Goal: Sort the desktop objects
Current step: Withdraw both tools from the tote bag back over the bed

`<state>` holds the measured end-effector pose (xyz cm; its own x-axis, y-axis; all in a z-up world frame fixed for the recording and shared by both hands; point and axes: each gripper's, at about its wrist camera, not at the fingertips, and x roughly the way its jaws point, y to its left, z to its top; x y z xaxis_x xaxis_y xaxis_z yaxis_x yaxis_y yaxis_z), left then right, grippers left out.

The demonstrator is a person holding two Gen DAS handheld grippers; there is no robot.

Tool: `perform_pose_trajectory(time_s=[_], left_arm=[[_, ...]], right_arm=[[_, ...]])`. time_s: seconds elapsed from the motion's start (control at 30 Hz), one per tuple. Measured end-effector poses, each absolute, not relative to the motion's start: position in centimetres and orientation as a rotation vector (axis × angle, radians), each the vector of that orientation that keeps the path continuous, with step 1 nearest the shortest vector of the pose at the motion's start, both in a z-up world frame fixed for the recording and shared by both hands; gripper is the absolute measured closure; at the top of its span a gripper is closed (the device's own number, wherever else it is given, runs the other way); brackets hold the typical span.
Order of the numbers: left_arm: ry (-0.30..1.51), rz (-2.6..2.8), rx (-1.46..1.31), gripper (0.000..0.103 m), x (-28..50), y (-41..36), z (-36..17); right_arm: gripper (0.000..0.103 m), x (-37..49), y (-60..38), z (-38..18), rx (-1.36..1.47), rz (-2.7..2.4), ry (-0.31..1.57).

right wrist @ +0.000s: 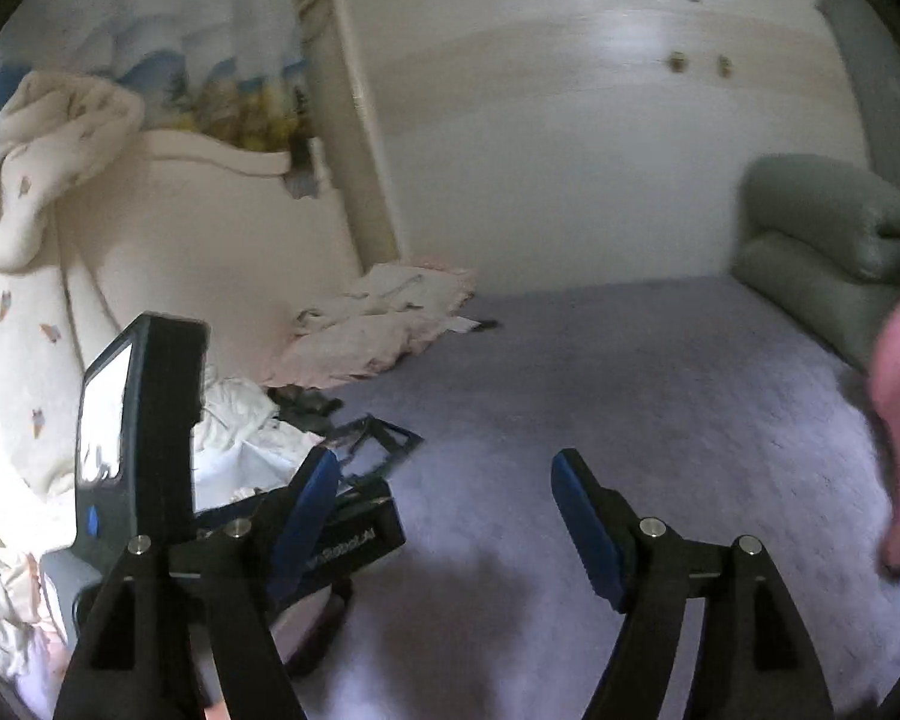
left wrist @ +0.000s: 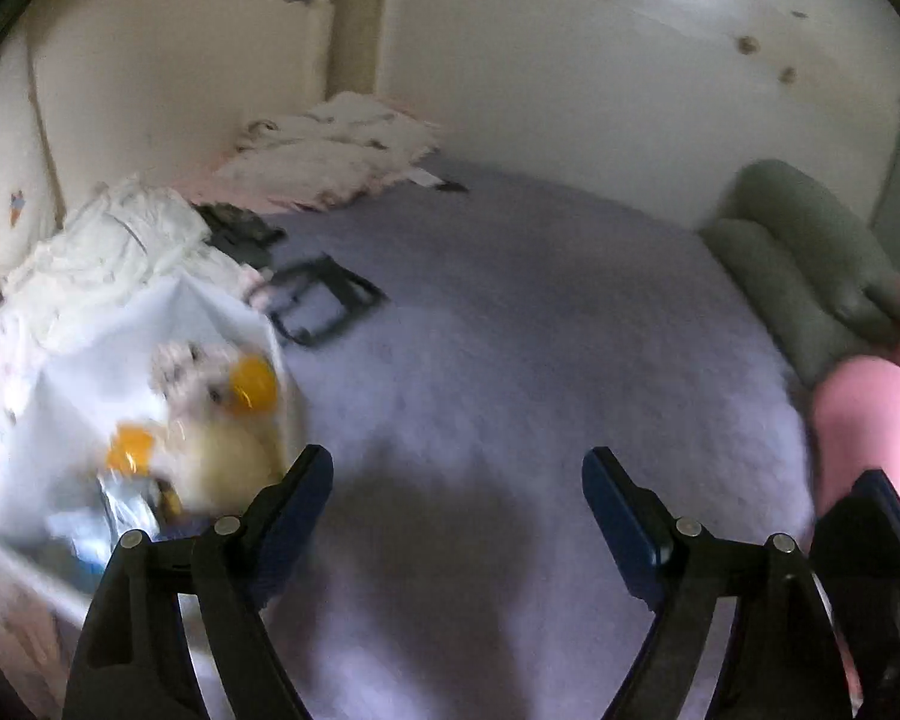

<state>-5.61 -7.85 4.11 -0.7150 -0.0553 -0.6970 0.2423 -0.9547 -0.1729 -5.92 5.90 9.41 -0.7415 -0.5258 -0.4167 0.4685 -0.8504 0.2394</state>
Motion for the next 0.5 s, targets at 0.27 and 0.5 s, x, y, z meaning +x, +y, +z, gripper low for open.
perform_pose_trajectory(time_s=[0.27, 0.5], left_arm=[[0.097, -2.715, 1.097, 0.017, 0.1, -0.6, -0.1], [0.039, -2.634, 1.28, 0.019, -2.1, 1.6, -9.9]], right_arm=[[0.026, -0.5, 13.6, 5.8, 0.813, -2.534, -0.2], [0.026, -0.7, 15.6, -2.6, 0.998, -2.593, -0.138]])
